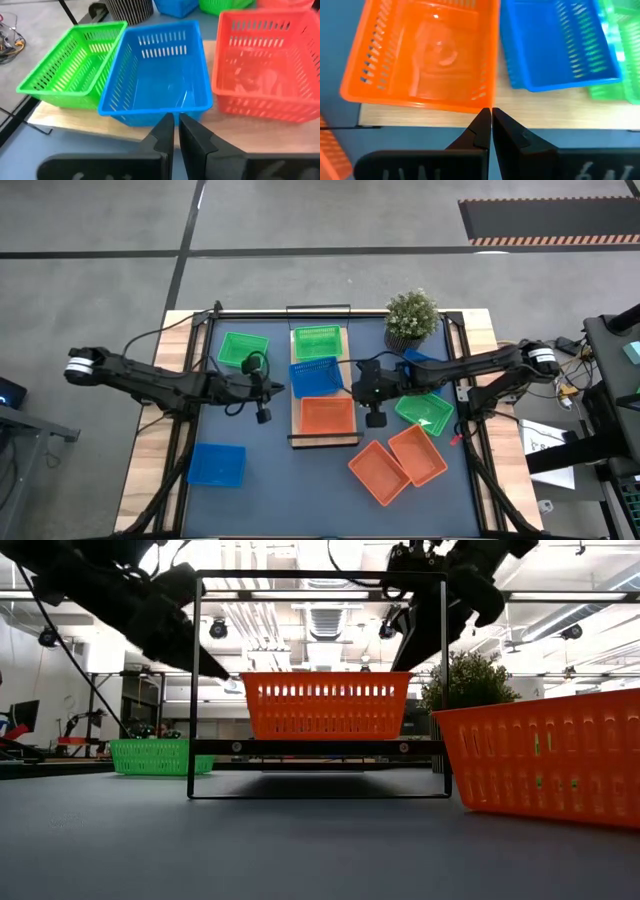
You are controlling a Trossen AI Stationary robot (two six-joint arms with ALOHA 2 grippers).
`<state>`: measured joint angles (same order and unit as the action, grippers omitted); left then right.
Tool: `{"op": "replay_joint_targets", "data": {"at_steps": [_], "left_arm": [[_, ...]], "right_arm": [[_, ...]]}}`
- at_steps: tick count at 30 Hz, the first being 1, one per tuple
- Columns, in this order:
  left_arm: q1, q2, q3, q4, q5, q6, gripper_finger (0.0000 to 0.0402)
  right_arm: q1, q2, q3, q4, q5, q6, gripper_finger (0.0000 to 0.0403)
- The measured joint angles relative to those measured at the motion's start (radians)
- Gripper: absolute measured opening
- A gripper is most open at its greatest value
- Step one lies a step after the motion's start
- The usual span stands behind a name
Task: Stack baskets on shelf by color
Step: Adjust the bins on the shelf
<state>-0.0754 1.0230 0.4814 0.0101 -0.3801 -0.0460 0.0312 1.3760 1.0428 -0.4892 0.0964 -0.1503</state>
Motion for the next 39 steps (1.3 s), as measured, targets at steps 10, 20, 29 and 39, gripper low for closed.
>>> {"op": "replay_joint_targets", "data": {"at_steps": [10,20,29,39], "left_arm": [[0.113,0.243,0.001,0.102,-0.003,0.029,0.0011],[0.159,0.4,0.085,0.166,-0.002,0.106,0.0011],[0.181,0.404,0.108,0.17,-0.001,0.113,0.0011],[0.188,0.404,0.105,0.164,-0.02,0.107,0.0011]], "right_arm": [[-0.093,-0.069,-0.018,-0.018,0.021,-0.014,0.0009],[-0.245,-0.026,-0.096,0.095,0.032,-0.07,0.0009],[-0.281,0.07,-0.121,0.315,-0.053,-0.136,0.0009],[-0.28,0.107,-0.121,0.353,-0.14,-0.138,0.0009]]}}
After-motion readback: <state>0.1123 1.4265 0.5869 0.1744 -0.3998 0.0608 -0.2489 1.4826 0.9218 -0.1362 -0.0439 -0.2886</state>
